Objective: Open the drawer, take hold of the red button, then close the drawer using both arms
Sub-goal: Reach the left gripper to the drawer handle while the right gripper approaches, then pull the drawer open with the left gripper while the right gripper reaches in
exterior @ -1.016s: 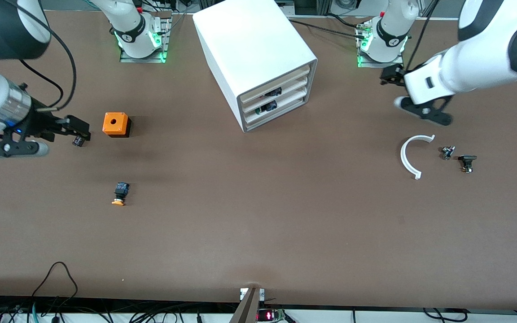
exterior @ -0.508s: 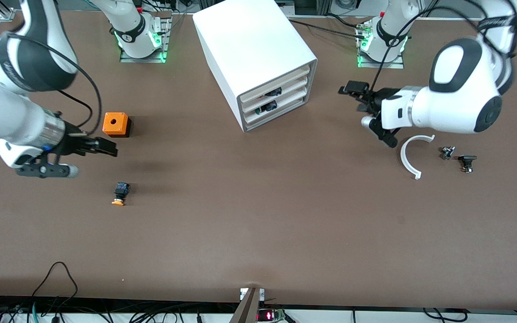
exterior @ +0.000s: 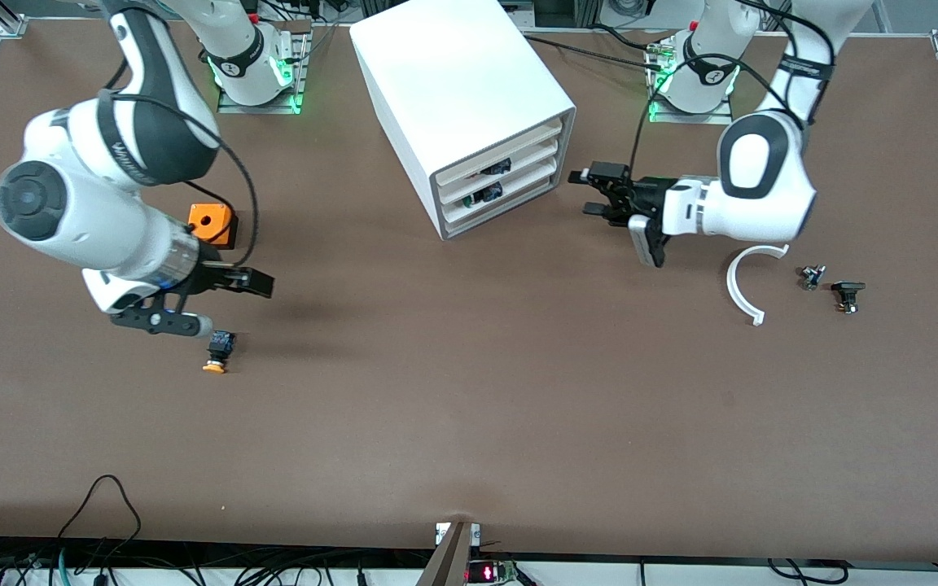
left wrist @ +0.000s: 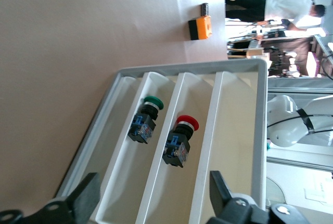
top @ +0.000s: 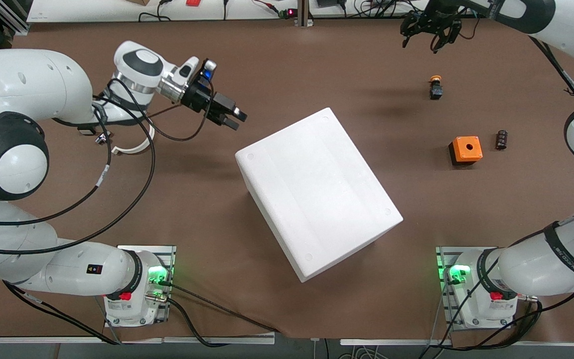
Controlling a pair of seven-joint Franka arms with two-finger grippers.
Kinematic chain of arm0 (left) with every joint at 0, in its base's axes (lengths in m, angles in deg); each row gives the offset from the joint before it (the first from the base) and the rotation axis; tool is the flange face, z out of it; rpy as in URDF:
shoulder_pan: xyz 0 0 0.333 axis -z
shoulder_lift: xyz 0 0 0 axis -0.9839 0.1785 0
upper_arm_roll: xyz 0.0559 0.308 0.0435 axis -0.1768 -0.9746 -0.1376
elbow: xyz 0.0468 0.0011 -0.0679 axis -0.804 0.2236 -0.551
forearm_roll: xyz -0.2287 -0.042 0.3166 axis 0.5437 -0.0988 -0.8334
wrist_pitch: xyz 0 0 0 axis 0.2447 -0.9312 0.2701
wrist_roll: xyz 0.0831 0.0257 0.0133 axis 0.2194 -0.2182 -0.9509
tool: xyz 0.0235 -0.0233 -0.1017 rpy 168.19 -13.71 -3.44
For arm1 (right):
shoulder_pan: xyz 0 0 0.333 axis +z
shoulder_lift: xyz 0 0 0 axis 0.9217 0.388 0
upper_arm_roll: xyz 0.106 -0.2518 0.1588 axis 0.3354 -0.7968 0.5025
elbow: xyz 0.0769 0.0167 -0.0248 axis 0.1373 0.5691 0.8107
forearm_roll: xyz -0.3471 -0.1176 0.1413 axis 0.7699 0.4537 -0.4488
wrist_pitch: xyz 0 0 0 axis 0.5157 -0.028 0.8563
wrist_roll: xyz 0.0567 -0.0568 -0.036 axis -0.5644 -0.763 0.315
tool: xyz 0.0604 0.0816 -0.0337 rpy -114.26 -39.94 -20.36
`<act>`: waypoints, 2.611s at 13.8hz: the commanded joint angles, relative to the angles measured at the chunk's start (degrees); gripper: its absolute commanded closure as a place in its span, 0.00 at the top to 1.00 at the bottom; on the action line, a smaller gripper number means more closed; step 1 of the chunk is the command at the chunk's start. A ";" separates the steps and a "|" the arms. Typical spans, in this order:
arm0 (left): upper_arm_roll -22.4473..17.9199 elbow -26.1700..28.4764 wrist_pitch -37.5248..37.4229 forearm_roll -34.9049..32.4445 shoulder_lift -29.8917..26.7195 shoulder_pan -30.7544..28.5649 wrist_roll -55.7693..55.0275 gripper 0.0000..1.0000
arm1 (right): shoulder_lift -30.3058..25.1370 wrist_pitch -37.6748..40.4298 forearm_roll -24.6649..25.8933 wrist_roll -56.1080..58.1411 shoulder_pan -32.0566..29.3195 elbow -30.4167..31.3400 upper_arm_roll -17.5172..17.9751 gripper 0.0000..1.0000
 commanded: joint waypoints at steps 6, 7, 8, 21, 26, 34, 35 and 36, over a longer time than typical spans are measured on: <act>3.63 5.16 -0.50 14.22 9.35 -0.59 20.88 0.61 | 5.94 0.48 0.39 -17.65 7.43 -8.60 -0.26 1.00; 3.71 5.78 -1.20 14.40 9.43 -0.59 20.80 0.59 | 6.73 0.57 0.39 -20.02 8.31 -9.83 -0.35 1.00; 3.72 6.48 -2.08 15.01 9.52 -0.42 20.80 0.58 | 7.53 0.92 0.39 -21.78 8.93 -11.32 -0.35 1.00; 6.09 8.69 -4.63 18.26 11.81 -0.85 21.85 0.00 | 13.68 1.54 -0.22 -38.22 12.81 -23.71 -0.17 1.00; 5.04 3.78 -2.44 16.86 12.68 -3.92 20.62 0.00 | 15.00 1.45 -0.23 -43.76 15.44 -26.80 -0.17 1.00; 3.02 -13.10 0.11 6.59 24.11 -8.77 17.73 0.00 | 19.30 1.01 -0.14 -64.58 23.87 -33.47 -0.35 1.00; 3.01 -13.81 0.11 3.97 23.94 -8.94 15.46 0.00 | 20.09 0.92 -0.14 -66.43 24.92 -34.18 -0.35 1.00; 3.10 -14.25 -0.15 2.37 23.59 -9.20 12.65 0.65 | 20.71 0.66 -0.05 -67.93 26.15 -34.45 -0.61 1.00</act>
